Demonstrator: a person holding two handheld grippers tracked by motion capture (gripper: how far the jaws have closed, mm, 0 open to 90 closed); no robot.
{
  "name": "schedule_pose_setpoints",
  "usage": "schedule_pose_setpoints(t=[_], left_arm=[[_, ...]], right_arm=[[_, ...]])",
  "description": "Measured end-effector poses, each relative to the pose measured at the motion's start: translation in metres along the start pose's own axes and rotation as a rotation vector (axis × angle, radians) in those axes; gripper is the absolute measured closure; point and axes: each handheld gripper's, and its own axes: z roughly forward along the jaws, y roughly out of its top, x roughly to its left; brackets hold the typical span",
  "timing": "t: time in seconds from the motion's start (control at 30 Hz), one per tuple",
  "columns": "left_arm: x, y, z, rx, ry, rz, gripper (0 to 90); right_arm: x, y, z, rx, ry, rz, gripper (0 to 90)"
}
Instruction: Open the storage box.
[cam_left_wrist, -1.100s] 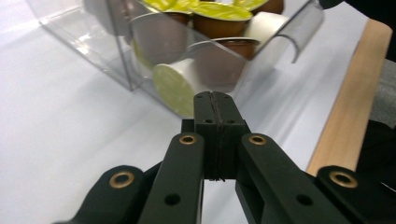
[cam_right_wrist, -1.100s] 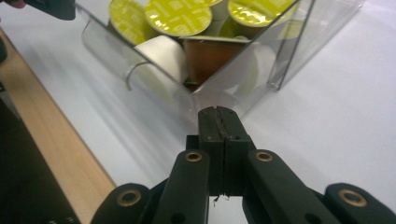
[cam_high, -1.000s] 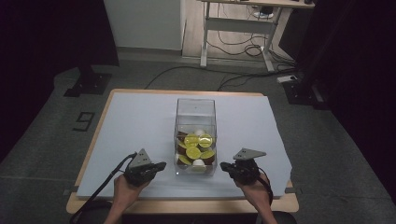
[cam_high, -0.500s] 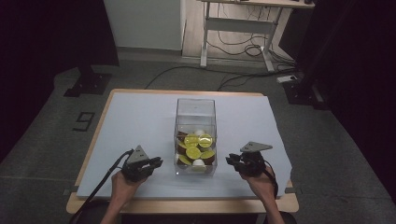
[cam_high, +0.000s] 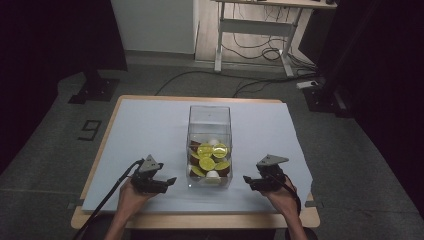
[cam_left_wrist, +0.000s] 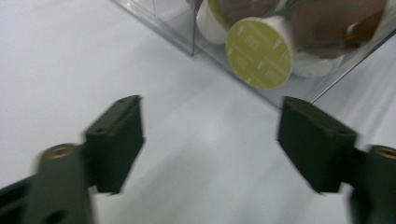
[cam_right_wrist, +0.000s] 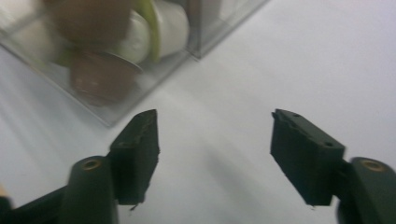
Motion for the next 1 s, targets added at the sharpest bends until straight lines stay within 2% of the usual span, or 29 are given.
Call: schedule_pose_setpoints(t=[0.03,0.07,0.1,0.13,0.23,0.3,0.5,0.53,0.6,0.7,0.77,0.87,1.0], left_arm=[[0.000,0.000,0.001,0.008,0.003,-0.001,21.2],[0.000,-0.001,0.002,0.016,0.012,0.000,13.5],[0.000,-0.002,0.004,0.024,0.018,0.001,13.5],[0.000,-0.002,0.005,0.033,0.027,0.002,11.4],[0.000,-0.004,0.010,0.072,0.034,0.014,1.5],[0.000,-0.006,0.013,0.094,0.044,0.017,0.0],[0.003,-0.011,0.018,0.128,0.057,0.014,0.0],[0.004,-0.013,0.021,0.154,0.066,0.021,0.0],[0.004,-0.014,0.023,0.169,0.066,0.028,0.0],[0.006,-0.016,0.024,0.160,0.048,0.004,0.0],[0.006,-0.016,0.024,0.158,0.046,0.003,0.0],[0.006,-0.016,0.024,0.158,0.047,0.004,0.0],[0.006,-0.016,0.024,0.158,0.047,0.004,0.0]], right_arm=[[0.000,0.000,0.000,0.000,0.000,0.000,27.5],[-0.002,-0.002,0.001,0.007,-0.011,0.003,25.2],[-0.002,-0.002,0.001,0.007,-0.011,0.003,25.2],[-0.003,-0.005,0.003,0.014,-0.023,0.013,20.7],[-0.006,-0.009,0.008,0.040,-0.032,0.030,17.5],[-0.006,-0.010,0.009,0.049,-0.033,0.036,15.7],[-0.005,-0.016,0.019,0.095,-0.027,0.046,11.6],[-0.004,-0.017,0.021,0.107,-0.034,0.045,4.5],[-0.004,-0.017,0.022,0.111,-0.031,0.043,2.1],[-0.004,-0.019,0.025,0.116,-0.028,0.049,0.0],[-0.004,-0.021,0.028,0.129,-0.018,0.048,0.0],[-0.002,-0.023,0.033,0.176,-0.011,0.041,0.0],[-0.002,-0.025,0.033,0.161,-0.009,0.039,0.0]])
